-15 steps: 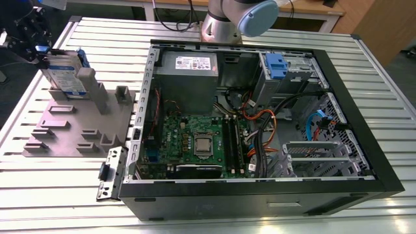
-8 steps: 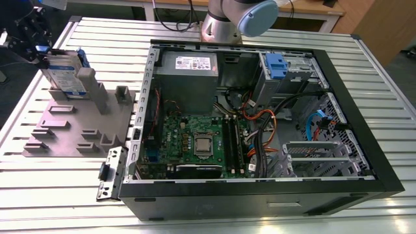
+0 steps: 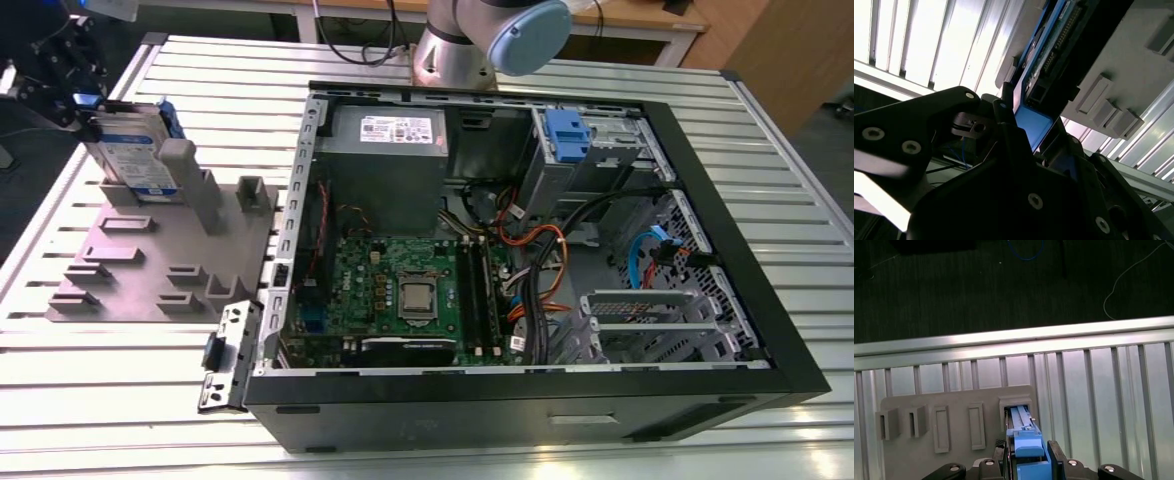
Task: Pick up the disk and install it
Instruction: 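Pick up the disk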
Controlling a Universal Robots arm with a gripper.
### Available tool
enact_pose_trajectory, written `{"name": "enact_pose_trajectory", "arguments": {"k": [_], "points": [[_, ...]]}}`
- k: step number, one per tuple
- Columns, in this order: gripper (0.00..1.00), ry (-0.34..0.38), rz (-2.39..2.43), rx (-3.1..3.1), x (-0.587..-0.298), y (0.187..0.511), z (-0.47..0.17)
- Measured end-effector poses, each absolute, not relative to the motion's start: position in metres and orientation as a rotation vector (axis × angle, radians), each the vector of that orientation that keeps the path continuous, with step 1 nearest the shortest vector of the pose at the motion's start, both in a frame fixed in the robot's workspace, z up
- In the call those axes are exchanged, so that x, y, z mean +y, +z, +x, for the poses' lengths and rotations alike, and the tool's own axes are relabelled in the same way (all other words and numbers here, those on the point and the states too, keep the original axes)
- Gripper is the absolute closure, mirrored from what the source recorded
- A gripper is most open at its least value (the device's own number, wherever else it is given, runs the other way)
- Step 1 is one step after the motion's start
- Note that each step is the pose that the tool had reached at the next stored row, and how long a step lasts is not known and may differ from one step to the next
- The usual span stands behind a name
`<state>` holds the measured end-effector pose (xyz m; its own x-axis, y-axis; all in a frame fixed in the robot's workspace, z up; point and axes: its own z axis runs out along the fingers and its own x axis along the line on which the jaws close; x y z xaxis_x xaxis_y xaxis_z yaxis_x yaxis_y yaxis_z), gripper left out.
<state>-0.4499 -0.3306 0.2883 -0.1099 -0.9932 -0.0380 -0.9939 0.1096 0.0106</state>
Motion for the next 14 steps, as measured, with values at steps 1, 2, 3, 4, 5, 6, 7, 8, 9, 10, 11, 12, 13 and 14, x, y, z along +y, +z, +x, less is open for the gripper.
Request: {"name": "enact_pose_trajectory", "arguments": {"k": [1,2,3,4,5,6,7,8,9,10,11,12,13,14], "points": [[0.55,0.052,-2.081,2.324,-0.3306,0.2881,-0.4499],[0.55,0.052,-2.081,2.324,-0.3306,0.288,-0.45],[0.55,0.052,-2.081,2.324,-0.3306,0.2878,-0.4499],[0.55,0.052,-2.081,2.324,-0.3306,0.2874,-0.4499],[0.55,0.052,-2.081,2.324,-0.3305,0.2871,-0.4499],[0.55,0.052,-2.082,2.324,-0.3306,0.2871,-0.45],[0.55,0.052,-2.081,2.324,-0.3306,0.287,-0.4499],[0.55,0.051,-2.082,2.324,-0.3306,0.287,-0.4499],[0.55,0.051,-2.082,2.324,-0.3306,0.287,-0.4499],[0.55,0.05,-2.082,2.325,-0.3306,0.2869,-0.4499],[0.55,0.048,-2.083,2.326,-0.3305,0.2868,-0.45],[0.55,0.047,-2.083,2.326,-0.3306,0.2868,-0.45],[0.55,0.044,-2.084,2.327,-0.3305,0.2868,-0.4499],[0.55,0.041,-2.085,2.329,-0.3305,0.2868,-0.4499]]}}
